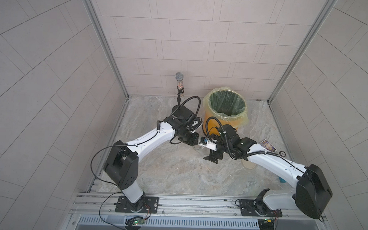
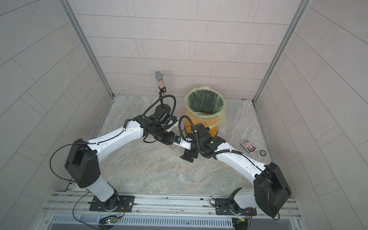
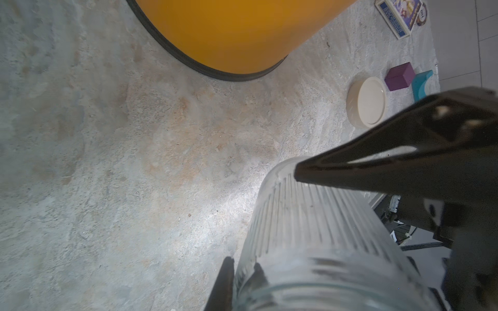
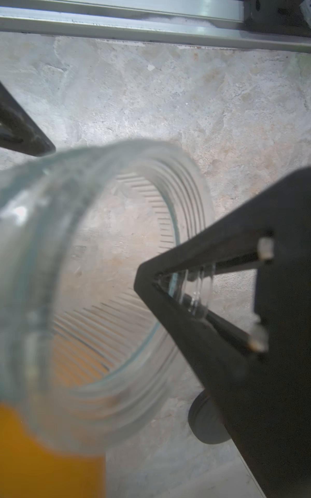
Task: Empty expired oatmeal from jars
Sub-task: Place the jar at the center of the board.
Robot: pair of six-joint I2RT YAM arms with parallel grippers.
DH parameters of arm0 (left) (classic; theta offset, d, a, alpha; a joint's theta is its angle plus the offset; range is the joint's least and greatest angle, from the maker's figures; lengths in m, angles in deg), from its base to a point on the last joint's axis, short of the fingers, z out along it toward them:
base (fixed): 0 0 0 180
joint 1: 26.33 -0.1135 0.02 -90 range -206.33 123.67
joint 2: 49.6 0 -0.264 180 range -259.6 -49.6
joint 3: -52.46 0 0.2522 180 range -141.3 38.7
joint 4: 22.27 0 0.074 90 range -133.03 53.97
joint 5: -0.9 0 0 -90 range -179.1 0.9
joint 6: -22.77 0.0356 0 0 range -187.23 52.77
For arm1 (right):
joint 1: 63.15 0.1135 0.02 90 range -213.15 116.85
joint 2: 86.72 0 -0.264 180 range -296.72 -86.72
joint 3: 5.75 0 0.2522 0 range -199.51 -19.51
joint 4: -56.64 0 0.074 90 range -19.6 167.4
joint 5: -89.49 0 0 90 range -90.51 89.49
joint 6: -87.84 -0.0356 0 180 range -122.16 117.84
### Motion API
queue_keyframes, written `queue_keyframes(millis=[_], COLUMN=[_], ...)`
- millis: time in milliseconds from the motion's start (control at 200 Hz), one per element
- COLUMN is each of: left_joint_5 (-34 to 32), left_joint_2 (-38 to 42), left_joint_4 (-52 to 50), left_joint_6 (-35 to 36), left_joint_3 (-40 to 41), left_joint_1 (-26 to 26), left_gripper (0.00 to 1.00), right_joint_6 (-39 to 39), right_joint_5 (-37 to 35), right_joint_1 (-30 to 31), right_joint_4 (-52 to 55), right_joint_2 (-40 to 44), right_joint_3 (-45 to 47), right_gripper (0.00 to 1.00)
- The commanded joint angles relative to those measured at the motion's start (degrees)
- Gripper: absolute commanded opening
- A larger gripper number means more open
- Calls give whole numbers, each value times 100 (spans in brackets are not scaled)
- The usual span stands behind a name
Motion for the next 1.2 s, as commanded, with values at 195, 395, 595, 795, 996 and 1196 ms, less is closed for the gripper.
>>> queue_keyframes(millis=[195, 395, 595, 795, 996, 1196], left_joint_5=[-1075, -1938, -2487, -2714, -2756, -2892], left_joint_2=[-355, -448, -789, -1260, -1527, -1535], left_joint_4=[-633, -942, -1839, -2511, -2460, -2301], left_joint_6=[61, 108, 223, 231, 216, 222], left_joint_3=[-804, -839, -1430, -1912, -1791, -1675], left_joint_1=[22, 24, 25, 27, 22, 42], left_gripper=[0, 0, 0, 0, 0, 1], right_joint_6=[-332, -671, -1491, -2105, -2302, -2541], right_joint_5=[-666, -1095, -1099, -1740, -1690, -1582], right_joint_1=[-167, -492, -1277, -1815, -2298, -2779], right_joint_4=[745, 957, 954, 26, -601, -1542], right_joint_2=[1082, 1684, 2305, 3098, 3321, 3229], right_joint_3=[148, 311, 455, 1294, 2057, 2583], right_gripper=[99, 99, 100, 100, 99, 99])
